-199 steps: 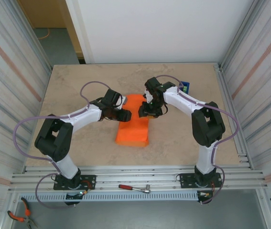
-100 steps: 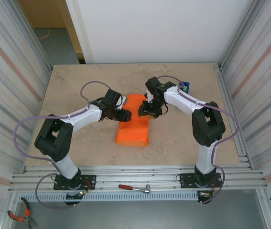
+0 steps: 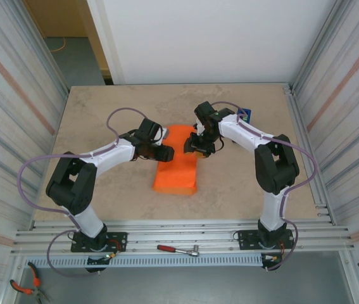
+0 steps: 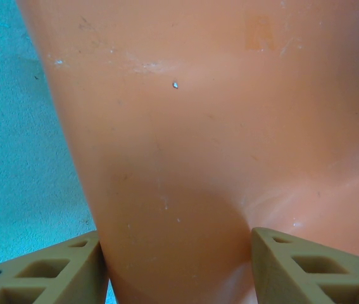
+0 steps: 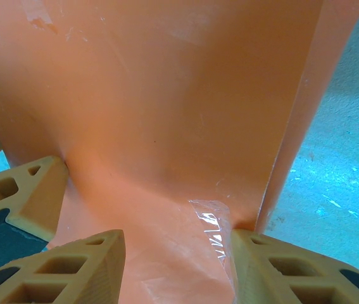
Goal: Wrap the gift box in paper
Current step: Wrap the gift box with the wrapping paper.
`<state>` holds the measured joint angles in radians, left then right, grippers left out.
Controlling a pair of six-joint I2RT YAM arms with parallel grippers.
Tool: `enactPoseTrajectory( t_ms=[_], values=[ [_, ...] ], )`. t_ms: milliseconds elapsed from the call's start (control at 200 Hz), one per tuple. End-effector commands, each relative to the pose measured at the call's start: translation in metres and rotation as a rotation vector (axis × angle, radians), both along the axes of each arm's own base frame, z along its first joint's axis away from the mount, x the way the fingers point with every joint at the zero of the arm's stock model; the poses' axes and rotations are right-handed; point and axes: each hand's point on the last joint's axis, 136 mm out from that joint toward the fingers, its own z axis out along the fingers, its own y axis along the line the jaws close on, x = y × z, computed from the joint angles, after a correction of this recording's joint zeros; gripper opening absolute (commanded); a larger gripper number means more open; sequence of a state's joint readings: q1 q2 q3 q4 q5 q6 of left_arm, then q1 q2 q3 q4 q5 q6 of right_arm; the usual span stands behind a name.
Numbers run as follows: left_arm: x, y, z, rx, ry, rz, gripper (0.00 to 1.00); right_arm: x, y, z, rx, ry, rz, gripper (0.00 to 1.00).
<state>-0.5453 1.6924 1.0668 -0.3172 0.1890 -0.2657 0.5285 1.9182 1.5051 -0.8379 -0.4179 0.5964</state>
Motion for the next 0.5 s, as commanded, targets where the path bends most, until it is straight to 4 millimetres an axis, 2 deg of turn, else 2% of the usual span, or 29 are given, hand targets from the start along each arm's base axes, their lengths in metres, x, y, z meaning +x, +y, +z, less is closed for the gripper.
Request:
enactPoseTrajectory(
  t_ms=[0,496],
  values=[
    [-0.0445,0.0245,-0.0645,0.189,0.190,-0.029,0.57,-0.0089,-0.0236,-0.0232,-0.103,0.076,-0.049,0.48],
    [-0.0456,0.0242,-0.0653,0.194,0.190,-0.032,0.57,-0.0096,-0.0330,-0.0288,-0.133,0.109,-0.109,0.48]
  ],
)
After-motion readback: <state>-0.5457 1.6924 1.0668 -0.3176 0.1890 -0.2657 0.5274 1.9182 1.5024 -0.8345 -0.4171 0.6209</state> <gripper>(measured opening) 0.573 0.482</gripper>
